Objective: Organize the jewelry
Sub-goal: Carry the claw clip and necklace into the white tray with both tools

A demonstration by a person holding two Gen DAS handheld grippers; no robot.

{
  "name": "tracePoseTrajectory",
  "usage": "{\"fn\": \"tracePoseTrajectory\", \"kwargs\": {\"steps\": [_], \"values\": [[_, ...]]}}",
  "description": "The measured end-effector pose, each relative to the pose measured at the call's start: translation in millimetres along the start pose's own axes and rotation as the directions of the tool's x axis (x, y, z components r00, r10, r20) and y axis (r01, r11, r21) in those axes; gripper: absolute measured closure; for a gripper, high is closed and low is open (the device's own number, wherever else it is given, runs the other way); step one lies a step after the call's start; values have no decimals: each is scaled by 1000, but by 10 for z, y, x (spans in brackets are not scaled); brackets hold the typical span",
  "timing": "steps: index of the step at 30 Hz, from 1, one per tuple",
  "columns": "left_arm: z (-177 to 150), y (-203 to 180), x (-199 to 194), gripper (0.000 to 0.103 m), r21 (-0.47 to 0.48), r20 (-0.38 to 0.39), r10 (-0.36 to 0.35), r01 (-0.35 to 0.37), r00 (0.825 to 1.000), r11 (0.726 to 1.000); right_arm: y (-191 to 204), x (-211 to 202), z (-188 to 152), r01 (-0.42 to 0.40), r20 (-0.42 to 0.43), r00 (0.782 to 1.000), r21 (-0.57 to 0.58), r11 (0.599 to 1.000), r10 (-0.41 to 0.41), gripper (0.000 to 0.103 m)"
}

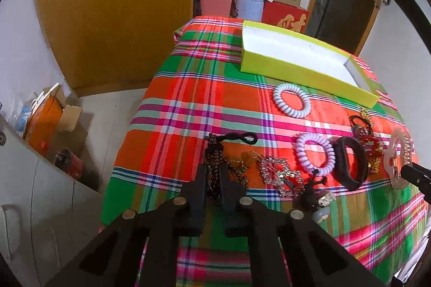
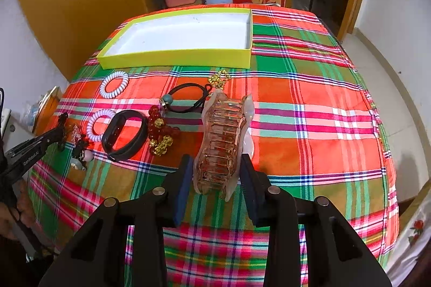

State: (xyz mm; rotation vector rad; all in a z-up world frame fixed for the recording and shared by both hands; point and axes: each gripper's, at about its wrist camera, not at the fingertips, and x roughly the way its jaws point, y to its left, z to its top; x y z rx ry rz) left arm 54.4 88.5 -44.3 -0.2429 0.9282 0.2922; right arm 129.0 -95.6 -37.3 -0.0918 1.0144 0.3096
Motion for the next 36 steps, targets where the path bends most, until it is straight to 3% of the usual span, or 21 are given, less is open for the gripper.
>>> {"fn": "tracePoseTrajectory", "kwargs": {"steps": [10,11,24,25,36], "values": [[8,-18,-389,95,-4,54,-58,58,997,998,-32,-207,-70,-27,40,999,4,1000,27,71],[10,-26,-422,95,-4,58,-64,64,996,998,-32,-229,-73,-33,43,999,4,999,32,89],[165,-138,-829,95,-12,111,-215,217,970,976,3,-436,-30,-106,90,990,-15,994,107,94],[173,-150,-844,95,-10,112,-222,224,969,975,1,-451,-17,-113,94,989,-16,993,114,103],[249,-327,-854,95,38,110,-243,240,964,970,-49,-492,67,-139,101,985,-39,989,143,103]]}}
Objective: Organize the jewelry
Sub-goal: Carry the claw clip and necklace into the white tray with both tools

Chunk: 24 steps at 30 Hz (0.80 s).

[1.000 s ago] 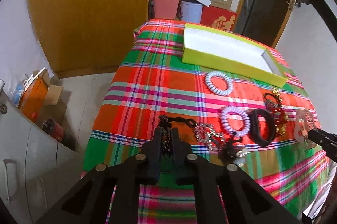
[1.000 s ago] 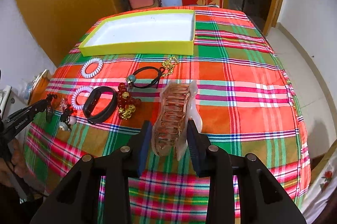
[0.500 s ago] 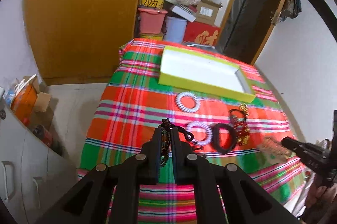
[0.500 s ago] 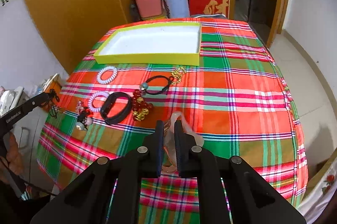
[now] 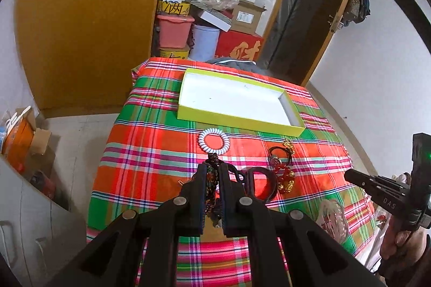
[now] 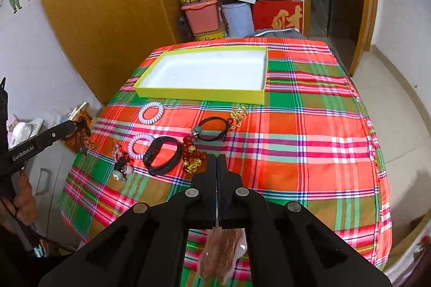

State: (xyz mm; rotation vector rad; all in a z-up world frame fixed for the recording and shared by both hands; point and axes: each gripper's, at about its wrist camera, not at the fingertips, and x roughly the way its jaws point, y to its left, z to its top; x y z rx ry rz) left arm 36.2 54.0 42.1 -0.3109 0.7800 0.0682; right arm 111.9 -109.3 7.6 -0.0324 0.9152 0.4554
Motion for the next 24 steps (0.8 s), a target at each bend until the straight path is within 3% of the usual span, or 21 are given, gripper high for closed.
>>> {"fn": "tracePoseTrajectory", "kwargs": {"steps": [1,3,4,5,13,15,24], "values": [[-5,-9,13,95,1,-3,-2,2,1000,1000,-8,3,-30,-5,-16,1000,-2,1000,5,100],[-17,-13,28,95,2,-8,-3,3,1000,1000,-40,-19,-131,-24,-44,999,17,1000,25,75],[-22,-14,42,95,2,-11,-4,4,1000,1000,-44,-32,-189,-27,-57,998,24,999,28,55],[-23,-15,50,95,1,-13,-6,6,1000,1000,-34,-46,-257,-25,-72,997,26,999,26,47],[-38,-74,136,95,13,-34,-22,22,999,1000,12,152,-641,39,-200,979,45,998,-29,48],[-35,-86,130,95,17,-35,-22,22,999,1000,1,168,-643,45,-199,979,53,998,-33,67],[52,-81,141,95,20,-25,-25,26,999,999,73,83,-438,29,-128,991,10,1000,-27,68]]}}
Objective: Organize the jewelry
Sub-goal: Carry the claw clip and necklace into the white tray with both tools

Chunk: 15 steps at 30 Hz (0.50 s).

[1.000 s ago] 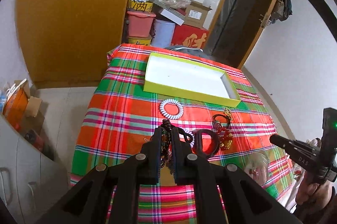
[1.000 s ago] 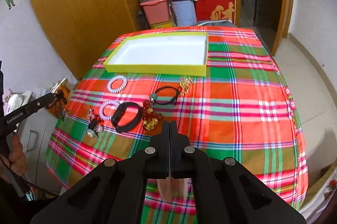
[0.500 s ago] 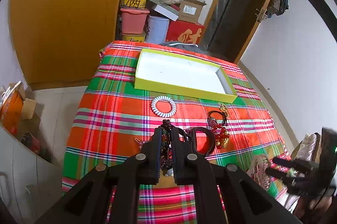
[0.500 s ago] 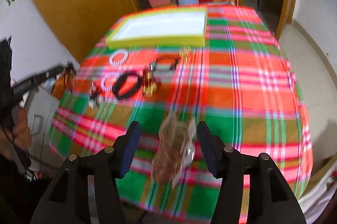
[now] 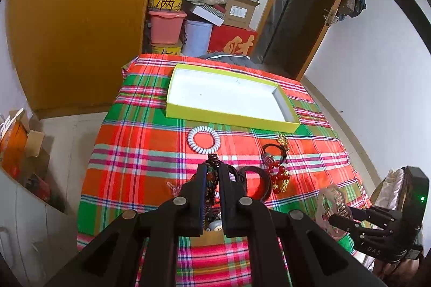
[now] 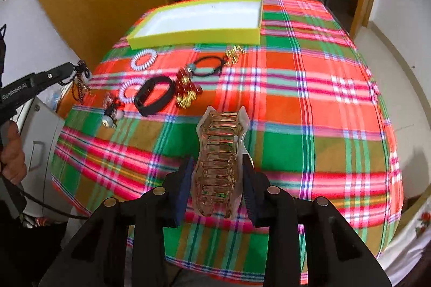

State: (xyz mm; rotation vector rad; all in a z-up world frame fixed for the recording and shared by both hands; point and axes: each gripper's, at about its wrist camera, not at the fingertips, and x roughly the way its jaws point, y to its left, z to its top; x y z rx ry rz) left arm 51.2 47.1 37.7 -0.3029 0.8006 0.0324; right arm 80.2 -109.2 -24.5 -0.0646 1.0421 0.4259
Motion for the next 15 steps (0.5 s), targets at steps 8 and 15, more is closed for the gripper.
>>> {"fn": "tracePoseTrajectory", "kwargs": {"steps": [8,15], "values": [[387,-85,112,95,42,40,-14,13,999,999,69,-13,513,-13,95,995,-37,999,17,67],[771,-116,370,95,78,55,-7,2,998,997,45,161,1011,-2,143,990,-56,998,10,67]]}}
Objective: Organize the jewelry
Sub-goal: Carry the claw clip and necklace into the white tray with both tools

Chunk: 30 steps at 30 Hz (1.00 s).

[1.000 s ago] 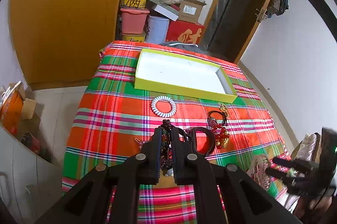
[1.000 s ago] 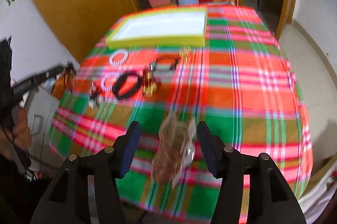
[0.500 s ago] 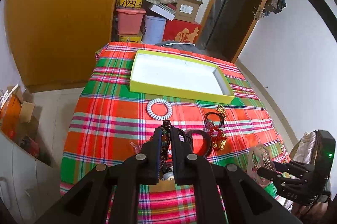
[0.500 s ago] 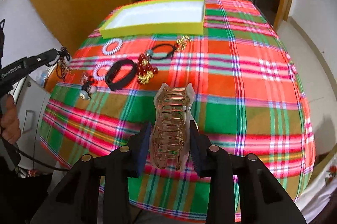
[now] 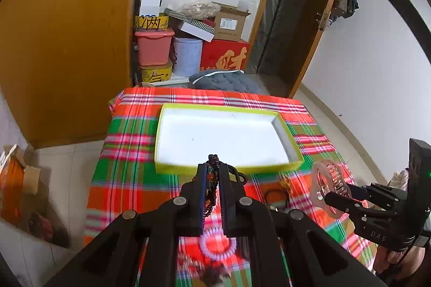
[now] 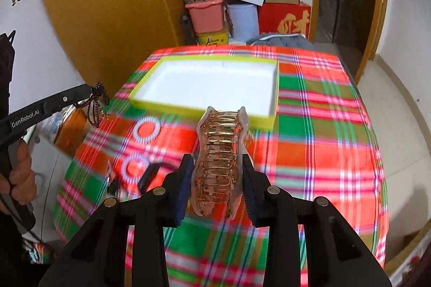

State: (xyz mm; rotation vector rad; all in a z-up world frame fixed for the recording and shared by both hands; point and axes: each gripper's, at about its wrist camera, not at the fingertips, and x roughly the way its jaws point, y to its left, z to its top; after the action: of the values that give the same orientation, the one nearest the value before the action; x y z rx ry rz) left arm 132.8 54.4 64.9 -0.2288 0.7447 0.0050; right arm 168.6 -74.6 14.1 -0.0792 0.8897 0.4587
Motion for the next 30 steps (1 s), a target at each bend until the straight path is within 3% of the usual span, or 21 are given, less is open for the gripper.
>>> {"fn": "tracePoseTrajectory", "kwargs": {"steps": [16,30], "values": [[409,267,944,95,8,-57,33,-33,998,999,-301,678,582,25,4,1000,22,999,-25,67],[168,556,1443,95,-32,-158,82,-88,984,996,-350,1136,636,58,-67,996,-1,998,-58,69]]}}
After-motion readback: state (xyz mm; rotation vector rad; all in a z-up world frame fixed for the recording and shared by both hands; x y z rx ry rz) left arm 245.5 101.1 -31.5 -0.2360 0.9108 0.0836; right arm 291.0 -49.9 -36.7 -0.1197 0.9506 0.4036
